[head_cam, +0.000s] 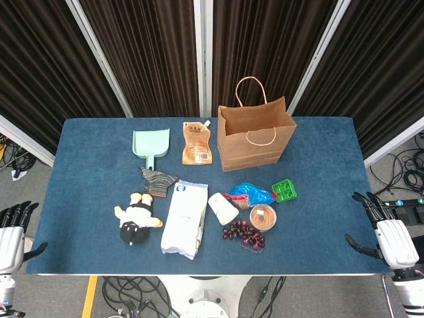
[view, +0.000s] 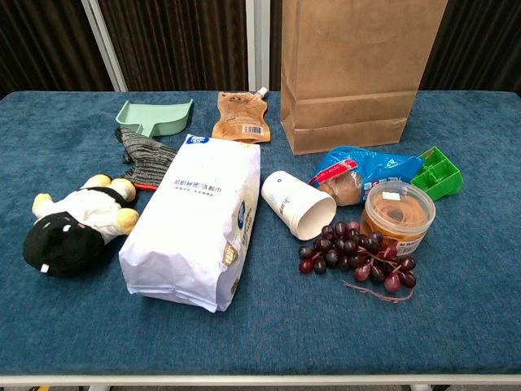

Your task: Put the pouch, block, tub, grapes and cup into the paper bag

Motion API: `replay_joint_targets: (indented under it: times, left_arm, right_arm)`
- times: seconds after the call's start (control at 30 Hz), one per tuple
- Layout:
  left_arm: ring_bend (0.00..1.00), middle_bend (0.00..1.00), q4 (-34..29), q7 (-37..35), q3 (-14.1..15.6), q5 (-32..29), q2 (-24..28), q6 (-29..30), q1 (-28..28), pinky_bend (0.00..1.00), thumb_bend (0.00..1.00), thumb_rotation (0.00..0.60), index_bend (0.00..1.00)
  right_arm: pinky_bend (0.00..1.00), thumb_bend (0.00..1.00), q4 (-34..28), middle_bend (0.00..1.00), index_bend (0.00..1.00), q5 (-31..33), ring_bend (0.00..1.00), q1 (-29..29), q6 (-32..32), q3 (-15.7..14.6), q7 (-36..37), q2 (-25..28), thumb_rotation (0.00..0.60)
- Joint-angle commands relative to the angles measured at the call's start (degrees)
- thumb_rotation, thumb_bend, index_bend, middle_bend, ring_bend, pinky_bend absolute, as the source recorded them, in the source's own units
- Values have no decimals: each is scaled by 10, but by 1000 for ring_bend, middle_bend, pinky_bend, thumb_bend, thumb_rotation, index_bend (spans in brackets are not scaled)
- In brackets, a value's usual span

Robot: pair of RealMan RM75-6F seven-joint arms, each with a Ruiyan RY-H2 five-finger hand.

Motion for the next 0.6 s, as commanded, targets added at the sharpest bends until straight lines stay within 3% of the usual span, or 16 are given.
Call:
replay_joint_targets:
  times: [0.03,0.4,0.6]
  left_arm:
    - [156,240,6,-2,-3,3,-4,2,-2,152,34,600,220]
    - [156,240,6,2,-6,-1,-4,-14,-10,152,34,600,220]
    - [156,240,8,0,-7,-4,-7,-24,-15,152,34,600,220]
  right_arm:
    - [121,176,0,154,0,1,0,2,-3,1,-1,-1,600]
    - [121,176,-3,155,0,5,0,14,-22,4,-11,-4,600]
    - [121,128,-20,152,0,15,0,54,-82,16,-61,8,600]
